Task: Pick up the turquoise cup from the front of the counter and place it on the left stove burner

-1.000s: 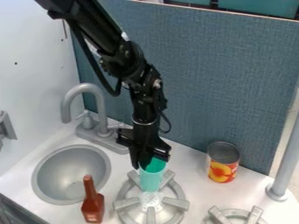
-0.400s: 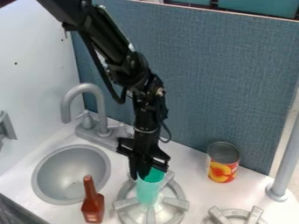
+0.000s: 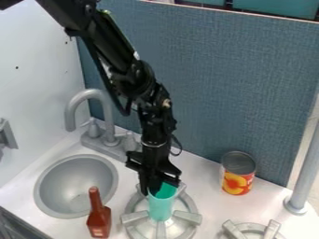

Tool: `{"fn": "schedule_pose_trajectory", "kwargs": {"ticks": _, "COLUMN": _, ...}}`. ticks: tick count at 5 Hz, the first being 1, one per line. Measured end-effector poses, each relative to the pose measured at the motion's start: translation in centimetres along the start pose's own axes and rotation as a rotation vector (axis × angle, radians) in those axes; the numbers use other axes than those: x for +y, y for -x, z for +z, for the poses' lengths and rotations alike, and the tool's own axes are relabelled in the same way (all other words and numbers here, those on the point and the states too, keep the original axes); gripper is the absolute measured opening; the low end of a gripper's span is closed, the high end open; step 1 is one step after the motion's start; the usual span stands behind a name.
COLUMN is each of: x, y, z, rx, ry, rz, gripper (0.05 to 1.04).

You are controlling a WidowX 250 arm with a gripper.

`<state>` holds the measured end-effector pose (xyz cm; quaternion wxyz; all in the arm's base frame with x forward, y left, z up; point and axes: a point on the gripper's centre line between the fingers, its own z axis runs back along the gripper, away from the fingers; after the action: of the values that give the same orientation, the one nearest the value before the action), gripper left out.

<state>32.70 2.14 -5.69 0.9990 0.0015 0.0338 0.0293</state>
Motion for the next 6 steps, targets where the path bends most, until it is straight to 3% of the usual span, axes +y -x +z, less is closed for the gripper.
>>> {"fn": "schedule_pose_trajectory", "kwargs": {"ticks": 1, "x": 0.0, "y": 0.3, "z": -0.4, "rx": 0.037, "ry": 0.000, "rz": 0.006, "gripper": 0.332}}
{"fn": "schedule_pose_trajectory", "kwargs": {"ticks": 2, "x": 0.2, "y": 0.4, "z": -0.3, "rx": 0.055, "ry": -0.015, "rz": 0.024, "gripper": 0.651}}
{"fn": "schedule_pose_trajectory", "kwargs": {"ticks": 3, "x": 0.0, "y": 0.1, "z": 0.6, "rx": 0.035, "ry": 0.003, "rz": 0.034, "gripper": 0.911}}
{"fn": "schedule_pose_trajectory", "kwargs": {"ticks": 4, "x": 0.1, "y": -0.1, "z": 4.3, "rx": -0.042, "ry": -0.003, "rz": 0.054, "gripper": 1.005}}
{"fn": "schedule_pose_trajectory", "kwargs": {"ticks": 5, "x": 0.1, "y": 1.9, "z": 8.5, "rx": -0.123, "ry": -0.028, "rz": 0.044, "gripper": 1.001}}
{"fn": "schedule_pose_trajectory", "kwargs": {"ticks": 6, "x": -4.2, "y": 4.9, "z": 9.9, "rx": -0.132, "ry": -0.008, "rz": -0.095, "gripper": 1.001}}
